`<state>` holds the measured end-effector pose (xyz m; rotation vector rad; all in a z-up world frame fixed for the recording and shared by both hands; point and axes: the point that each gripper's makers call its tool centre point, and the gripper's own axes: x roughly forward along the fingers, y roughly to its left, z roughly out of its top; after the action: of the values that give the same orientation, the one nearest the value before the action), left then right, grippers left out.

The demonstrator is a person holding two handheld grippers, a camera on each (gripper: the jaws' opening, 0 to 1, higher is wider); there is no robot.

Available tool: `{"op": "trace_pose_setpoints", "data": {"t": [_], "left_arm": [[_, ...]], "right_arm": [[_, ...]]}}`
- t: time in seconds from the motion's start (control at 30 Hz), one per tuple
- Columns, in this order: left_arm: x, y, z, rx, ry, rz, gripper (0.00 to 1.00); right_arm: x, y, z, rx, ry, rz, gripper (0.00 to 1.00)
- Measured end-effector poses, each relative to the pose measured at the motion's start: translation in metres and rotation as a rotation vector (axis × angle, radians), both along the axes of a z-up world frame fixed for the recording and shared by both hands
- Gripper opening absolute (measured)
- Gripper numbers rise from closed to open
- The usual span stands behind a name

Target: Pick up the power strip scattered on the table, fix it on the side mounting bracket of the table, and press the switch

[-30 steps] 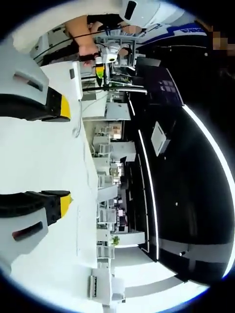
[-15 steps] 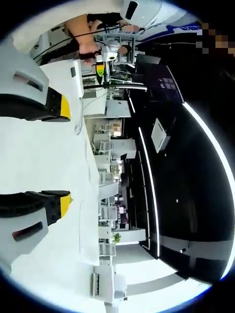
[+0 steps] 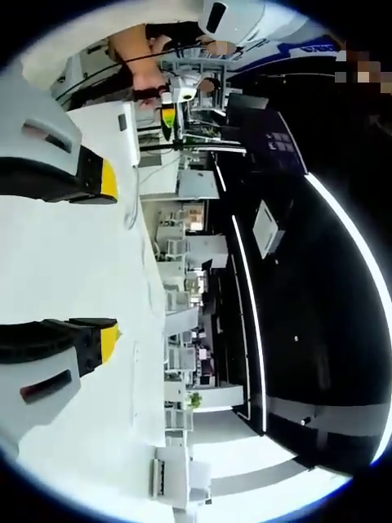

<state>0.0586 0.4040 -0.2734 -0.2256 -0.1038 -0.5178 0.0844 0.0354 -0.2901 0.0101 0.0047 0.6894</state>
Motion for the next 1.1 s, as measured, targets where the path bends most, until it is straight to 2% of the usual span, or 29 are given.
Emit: {"op": "trace_pose_setpoints", "data": {"t": [0.43,0.6,0.87,1.03,1.1], "left_arm": [[-0.002,0.013,0.003,-0.008,0.006,0.031,0.59],[-0.005,0.014,0.006,0.016,0.021,0.047,0.59],[-0.011,0.034,0.01,0.027,0.028,0.101,0.58],[-0.012,0.057,0.007,0.028,0.094,0.158,0.59],[-0.013,0.062,0.008,0.033,0.1,0.165,0.58]], "right_arm": [[0.0,0.008,-0.003,0.016,0.005,0.03,0.52],[0.001,0.007,-0.004,0.023,0.004,0.042,0.52],[0.005,0.015,-0.005,0.014,0.008,0.066,0.52],[0.007,0.017,-0.007,0.019,0.012,0.075,0.52],[0.007,0.019,-0.008,0.02,0.015,0.079,0.52]]}}
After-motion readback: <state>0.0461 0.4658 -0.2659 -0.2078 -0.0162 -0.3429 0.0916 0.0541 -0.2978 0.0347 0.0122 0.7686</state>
